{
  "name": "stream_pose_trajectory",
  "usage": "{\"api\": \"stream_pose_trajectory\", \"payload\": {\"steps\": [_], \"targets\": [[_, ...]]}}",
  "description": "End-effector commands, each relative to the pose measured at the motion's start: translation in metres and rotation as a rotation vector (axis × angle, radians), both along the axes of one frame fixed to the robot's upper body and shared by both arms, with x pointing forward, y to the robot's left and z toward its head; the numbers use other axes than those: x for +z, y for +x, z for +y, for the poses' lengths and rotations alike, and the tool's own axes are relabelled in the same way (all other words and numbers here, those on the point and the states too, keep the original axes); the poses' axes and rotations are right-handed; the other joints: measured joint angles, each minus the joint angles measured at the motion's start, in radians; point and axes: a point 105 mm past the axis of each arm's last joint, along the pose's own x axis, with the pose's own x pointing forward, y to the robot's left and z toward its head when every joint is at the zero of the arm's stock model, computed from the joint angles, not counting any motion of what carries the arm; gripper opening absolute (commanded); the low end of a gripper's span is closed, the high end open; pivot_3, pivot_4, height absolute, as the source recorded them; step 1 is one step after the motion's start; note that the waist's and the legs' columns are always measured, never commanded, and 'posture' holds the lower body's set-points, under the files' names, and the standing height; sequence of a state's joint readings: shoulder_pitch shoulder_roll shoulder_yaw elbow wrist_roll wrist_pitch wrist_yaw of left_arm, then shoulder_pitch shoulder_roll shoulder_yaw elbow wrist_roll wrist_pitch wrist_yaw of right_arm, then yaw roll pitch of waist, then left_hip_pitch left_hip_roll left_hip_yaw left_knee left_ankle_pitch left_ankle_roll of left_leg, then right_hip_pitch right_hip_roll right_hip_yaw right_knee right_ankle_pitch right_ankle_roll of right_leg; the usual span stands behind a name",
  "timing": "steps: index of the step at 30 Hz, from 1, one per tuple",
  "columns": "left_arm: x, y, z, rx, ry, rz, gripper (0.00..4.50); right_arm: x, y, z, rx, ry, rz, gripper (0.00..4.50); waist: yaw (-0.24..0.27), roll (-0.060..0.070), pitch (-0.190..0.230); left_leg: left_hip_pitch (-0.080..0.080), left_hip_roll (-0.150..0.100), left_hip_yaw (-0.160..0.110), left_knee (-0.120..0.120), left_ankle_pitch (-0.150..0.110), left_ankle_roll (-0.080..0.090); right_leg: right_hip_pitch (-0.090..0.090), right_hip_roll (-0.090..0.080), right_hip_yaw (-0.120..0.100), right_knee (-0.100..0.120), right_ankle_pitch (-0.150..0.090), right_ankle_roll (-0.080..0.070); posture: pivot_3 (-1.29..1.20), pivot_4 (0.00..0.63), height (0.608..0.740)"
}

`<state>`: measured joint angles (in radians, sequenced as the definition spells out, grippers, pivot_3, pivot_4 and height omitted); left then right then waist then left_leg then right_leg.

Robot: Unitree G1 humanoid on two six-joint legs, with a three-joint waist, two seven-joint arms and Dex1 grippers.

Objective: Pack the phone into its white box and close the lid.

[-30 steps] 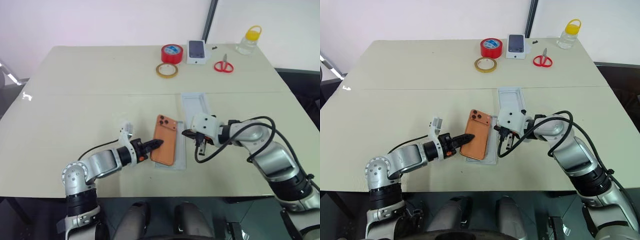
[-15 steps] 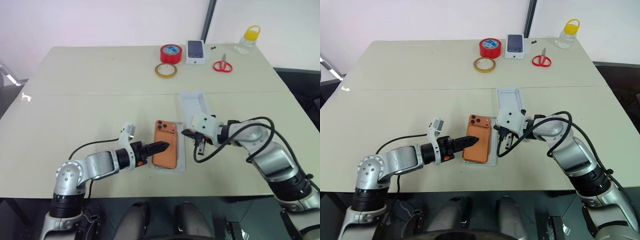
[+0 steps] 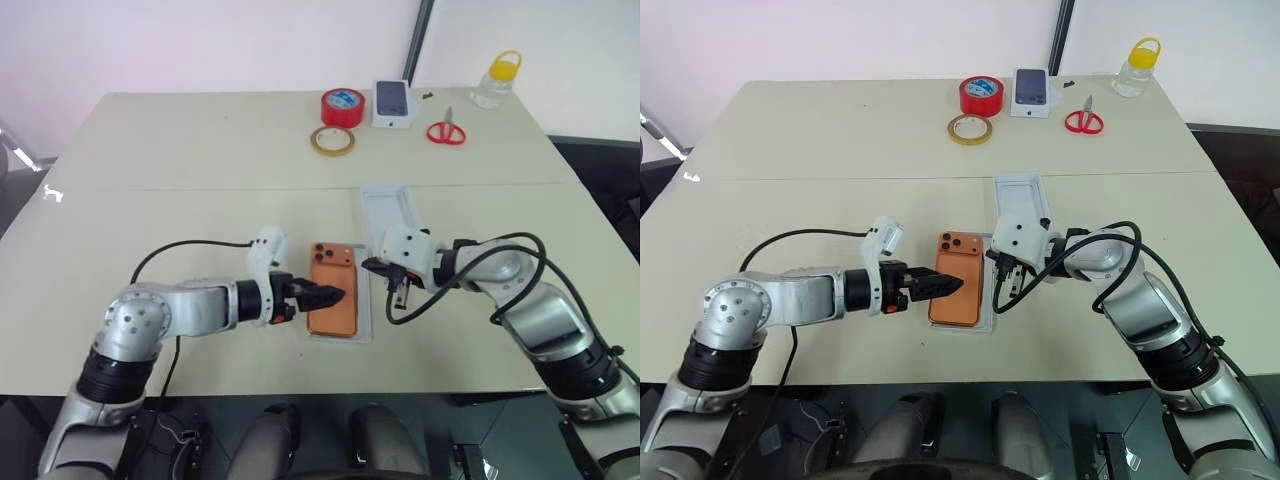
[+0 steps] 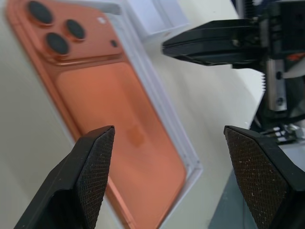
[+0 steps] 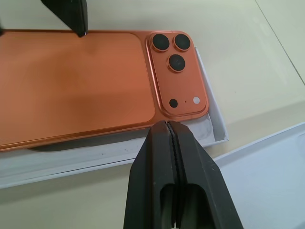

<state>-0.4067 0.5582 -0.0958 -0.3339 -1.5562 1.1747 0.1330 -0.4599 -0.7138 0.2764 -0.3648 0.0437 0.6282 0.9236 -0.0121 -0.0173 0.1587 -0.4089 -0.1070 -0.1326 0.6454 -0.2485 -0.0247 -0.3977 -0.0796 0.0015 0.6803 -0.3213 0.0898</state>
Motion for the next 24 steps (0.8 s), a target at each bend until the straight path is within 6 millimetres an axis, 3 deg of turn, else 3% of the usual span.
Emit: {"api": "stream_pose_trajectory", "payload": {"steps": [1,3,7,14,19,24], "targets": [[0.007,-0.001,0.009,-0.002,0.002,-0.050,3.84,0.010,0.002,0.002,-0.001,0.014,-0.046,0.00,0.000,0.000,0.000,0.000,0.000,0.000,0.000,0.000,0.000,0.000,0.000,0.000,0.000,0.000,0.000,0.00,0.150,0.740],[0.011,0.001,0.016,0.016,-0.015,-0.066,3.84,0.011,0.002,0.001,-0.005,0.015,-0.049,0.00,0.000,0.000,0.000,0.000,0.000,0.000,0.000,0.000,0.000,0.000,0.000,0.000,0.000,0.000,0.000,0.00,0.150,0.740],[0.011,0.009,0.053,0.088,0.105,-0.242,3.84,0.016,0.003,0.009,-0.002,0.047,-0.046,0.00,-0.002,0.001,0.001,0.000,0.000,0.000,-0.001,0.000,0.000,0.000,0.000,0.000,0.000,0.000,0.000,0.00,0.150,0.740],[0.013,0.012,0.106,0.064,0.295,-0.649,3.84,0.016,-0.002,0.056,0.023,0.074,0.010,0.00,0.001,0.004,0.002,0.000,0.001,0.001,-0.004,0.000,0.000,-0.002,0.000,0.001,-0.001,-0.001,-0.001,0.00,0.150,0.740],[0.005,0.005,0.118,-0.050,0.311,-0.690,3.84,0.012,-0.009,0.091,0.041,0.068,0.087,0.00,0.004,0.004,0.002,0.000,0.000,0.000,-0.011,0.000,0.000,-0.002,-0.001,0.000,-0.007,0.000,-0.002,0.00,0.150,0.740],[-0.005,0.001,0.128,-0.143,0.382,-0.702,3.84,0.003,-0.013,0.103,0.032,0.013,0.132,0.00,-0.002,0.004,0.003,0.000,0.000,-0.001,-0.015,0.000,0.000,-0.003,-0.001,0.000,-0.011,0.001,-0.002,0.00,0.150,0.740]]}}
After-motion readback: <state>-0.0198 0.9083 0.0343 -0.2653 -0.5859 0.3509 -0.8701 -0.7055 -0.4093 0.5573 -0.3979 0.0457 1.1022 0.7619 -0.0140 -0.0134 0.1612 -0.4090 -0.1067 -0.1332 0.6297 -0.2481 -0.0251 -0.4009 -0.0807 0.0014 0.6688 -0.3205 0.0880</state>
